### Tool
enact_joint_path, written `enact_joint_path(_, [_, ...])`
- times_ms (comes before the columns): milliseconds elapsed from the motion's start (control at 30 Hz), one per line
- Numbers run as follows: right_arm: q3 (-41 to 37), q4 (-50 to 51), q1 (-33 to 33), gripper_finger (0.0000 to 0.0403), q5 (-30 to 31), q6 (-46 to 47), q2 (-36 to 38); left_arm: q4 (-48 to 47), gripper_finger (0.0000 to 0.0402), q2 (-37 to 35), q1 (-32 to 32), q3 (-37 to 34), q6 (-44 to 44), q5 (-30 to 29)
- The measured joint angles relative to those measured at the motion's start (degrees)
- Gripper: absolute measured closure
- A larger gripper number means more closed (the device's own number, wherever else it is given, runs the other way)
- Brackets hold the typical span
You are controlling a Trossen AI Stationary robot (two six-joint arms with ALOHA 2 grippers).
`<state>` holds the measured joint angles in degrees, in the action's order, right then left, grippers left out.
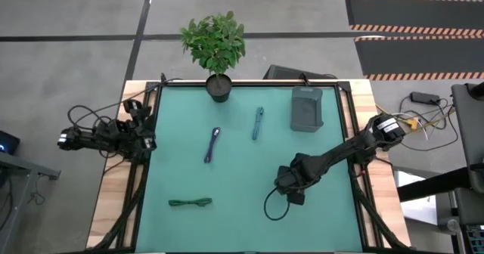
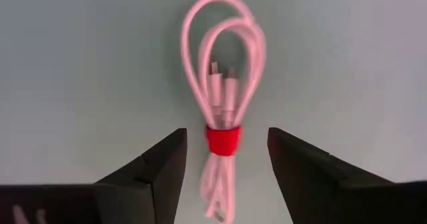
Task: Pick and place USB-C Cables
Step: Put the white charger cable into the black bin
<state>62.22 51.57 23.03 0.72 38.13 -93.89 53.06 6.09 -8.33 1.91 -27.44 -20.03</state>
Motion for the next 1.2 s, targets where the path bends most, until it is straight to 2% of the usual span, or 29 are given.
enact_joint_path(367, [-6.7, -7.56, -0.01, 0.0213, 0.68, 4.8, 0.2, 0.0, 0.0283, 0.0, 0.0, 0.0, 0.0, 0.0])
enact_joint_path(500, [-8.25, -10.2, 0.0, 0.0247, 0.52, 4.88, 0.35, -0.01, 0.0283, 0.0, 0.01, 0.0, 0.0, 0.0])
enact_joint_path(733, [-8.54, -11.09, 0.06, 0.0338, 0.48, 4.8, 0.29, 0.1, 0.0283, 0.0, 0.0, 0.09, -0.01, 0.0])
enact_joint_path(833, [-8.55, -11.24, 0.04, 0.0366, 0.69, 1.71, 0.41, 0.07, 0.0283, 0.0, 0.01, 0.09, 0.0, 0.0])
enact_joint_path(1067, [-9.05, -11.68, -1.17, 0.0368, 1.78, -11.81, 3.31, 6.7, 0.0283, 0.02, 0.01, 0.26, 0.0, 0.0])
enact_joint_path(1200, [-9.02, -12.16, -1.66, 0.0368, 6.24, -14.39, 6.88, 9.46, 0.0283, 0.02, -0.01, 0.26, 0.07, 0.0])
